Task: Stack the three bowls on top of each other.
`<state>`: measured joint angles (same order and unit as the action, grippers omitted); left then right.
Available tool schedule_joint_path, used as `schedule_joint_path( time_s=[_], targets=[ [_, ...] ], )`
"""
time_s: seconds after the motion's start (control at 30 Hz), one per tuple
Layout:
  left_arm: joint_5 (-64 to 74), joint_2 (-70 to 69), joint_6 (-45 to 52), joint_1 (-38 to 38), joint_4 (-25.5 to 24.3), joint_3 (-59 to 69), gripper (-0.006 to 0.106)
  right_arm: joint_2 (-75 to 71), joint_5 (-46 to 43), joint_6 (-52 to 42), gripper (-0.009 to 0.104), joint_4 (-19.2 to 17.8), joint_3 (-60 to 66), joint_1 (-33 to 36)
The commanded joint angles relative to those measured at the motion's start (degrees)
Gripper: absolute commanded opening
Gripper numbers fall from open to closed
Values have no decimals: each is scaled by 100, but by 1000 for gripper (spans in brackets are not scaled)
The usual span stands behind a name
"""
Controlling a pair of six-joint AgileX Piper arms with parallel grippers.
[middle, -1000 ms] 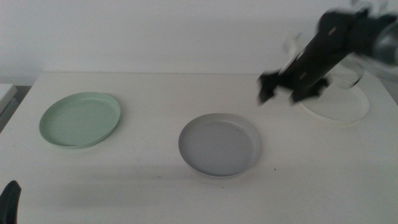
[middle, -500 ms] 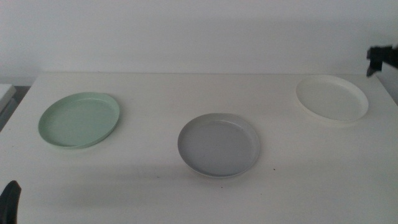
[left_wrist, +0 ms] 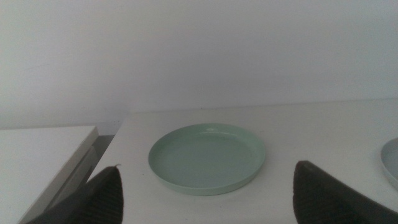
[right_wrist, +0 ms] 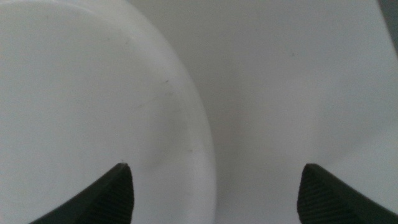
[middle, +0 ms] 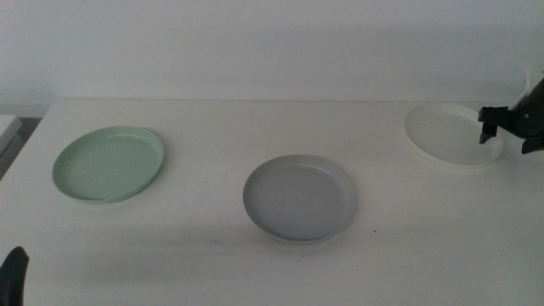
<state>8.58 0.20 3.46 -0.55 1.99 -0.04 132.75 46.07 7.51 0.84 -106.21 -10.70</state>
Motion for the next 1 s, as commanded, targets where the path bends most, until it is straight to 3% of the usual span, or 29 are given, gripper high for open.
schedule_joint_path(
  time_s=[0.0,0.3,0.5,0.77,0.97],
  targets=[
    [-58,-20,-35,0,-8,4,94,49,-101,45,66,-11,-26,-1],
    [-58,-20,-51,0,-19,4,94,194,-108,45,40,359,-26,7],
    [-58,-20,-51,0,-19,4,94,158,-99,45,-3,344,-26,-5],
    [-58,-20,-39,0,-19,4,94,-852,-29,1,1,384,310,201],
    [-58,-20,-27,0,-19,4,94,-2724,-1522,-149,-2,716,2699,1331]
  ],
)
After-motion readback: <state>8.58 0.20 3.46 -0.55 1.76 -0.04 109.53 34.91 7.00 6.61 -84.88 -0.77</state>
